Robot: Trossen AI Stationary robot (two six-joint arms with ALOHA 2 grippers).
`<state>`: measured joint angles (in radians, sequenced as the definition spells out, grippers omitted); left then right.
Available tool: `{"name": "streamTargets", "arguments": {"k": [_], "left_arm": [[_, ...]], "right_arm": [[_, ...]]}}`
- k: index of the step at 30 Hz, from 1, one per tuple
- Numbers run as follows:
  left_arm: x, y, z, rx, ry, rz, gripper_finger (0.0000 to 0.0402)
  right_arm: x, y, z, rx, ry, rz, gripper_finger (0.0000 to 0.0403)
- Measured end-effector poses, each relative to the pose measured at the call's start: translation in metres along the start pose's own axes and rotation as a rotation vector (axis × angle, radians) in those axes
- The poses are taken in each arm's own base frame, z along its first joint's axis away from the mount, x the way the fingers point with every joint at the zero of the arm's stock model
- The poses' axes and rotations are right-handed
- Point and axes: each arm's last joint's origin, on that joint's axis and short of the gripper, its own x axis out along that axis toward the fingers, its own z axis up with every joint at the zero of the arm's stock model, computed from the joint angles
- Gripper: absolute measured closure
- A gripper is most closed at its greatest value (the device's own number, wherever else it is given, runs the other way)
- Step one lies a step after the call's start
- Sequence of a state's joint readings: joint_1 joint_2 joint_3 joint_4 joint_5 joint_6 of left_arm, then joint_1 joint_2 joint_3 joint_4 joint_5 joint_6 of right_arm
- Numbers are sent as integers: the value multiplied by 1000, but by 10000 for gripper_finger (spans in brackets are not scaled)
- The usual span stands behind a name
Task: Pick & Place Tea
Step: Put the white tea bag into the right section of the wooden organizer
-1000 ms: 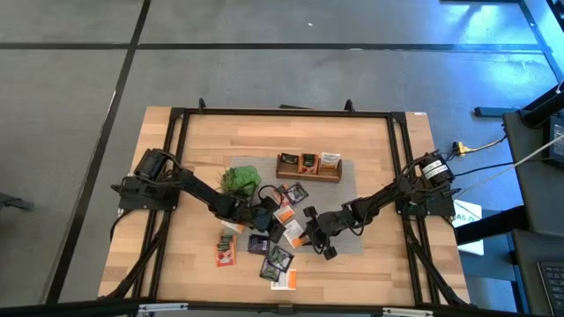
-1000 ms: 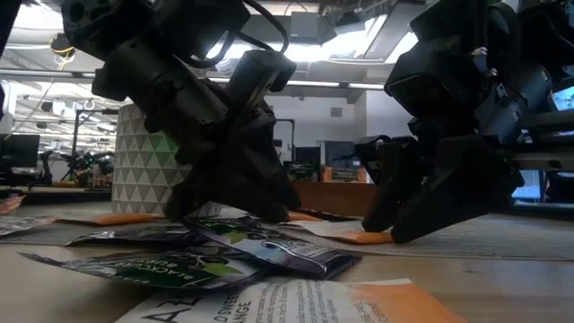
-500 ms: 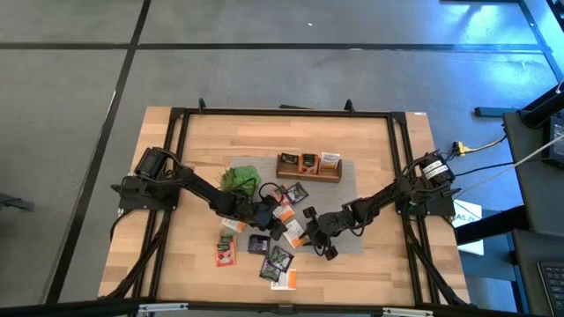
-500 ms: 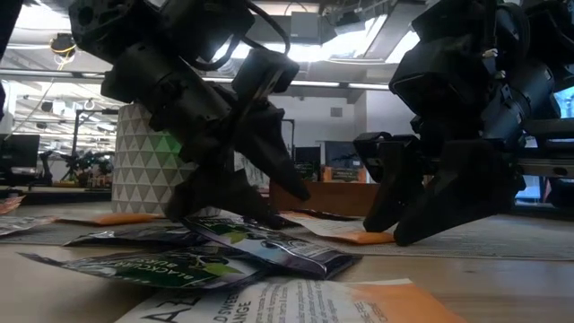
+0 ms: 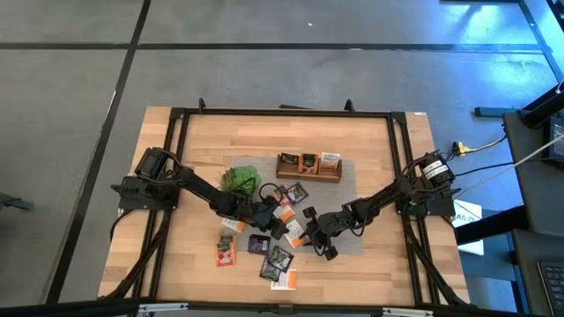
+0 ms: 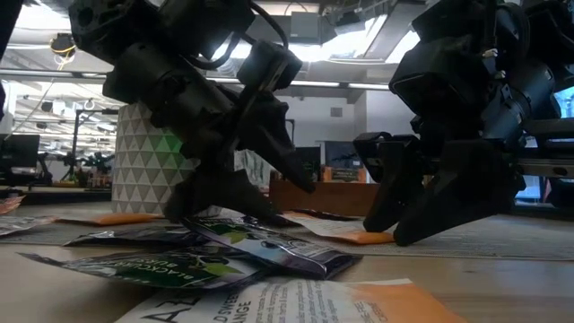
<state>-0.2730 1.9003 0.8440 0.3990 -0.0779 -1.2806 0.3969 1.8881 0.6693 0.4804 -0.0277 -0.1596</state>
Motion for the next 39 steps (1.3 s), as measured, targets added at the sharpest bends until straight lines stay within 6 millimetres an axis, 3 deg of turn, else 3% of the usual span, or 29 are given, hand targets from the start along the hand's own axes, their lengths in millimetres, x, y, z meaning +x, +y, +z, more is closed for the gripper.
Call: {"name": "streamTargets", "arguments": {"k": [15, 39], "left_arm": [[2, 1, -1, -33, 14, -16, 224], [6, 4, -2, -27, 19, -3, 353]], "right_arm": [[0, 0, 0, 0, -1, -12, 281], [0, 0, 0, 24, -3, -18, 281]]}}
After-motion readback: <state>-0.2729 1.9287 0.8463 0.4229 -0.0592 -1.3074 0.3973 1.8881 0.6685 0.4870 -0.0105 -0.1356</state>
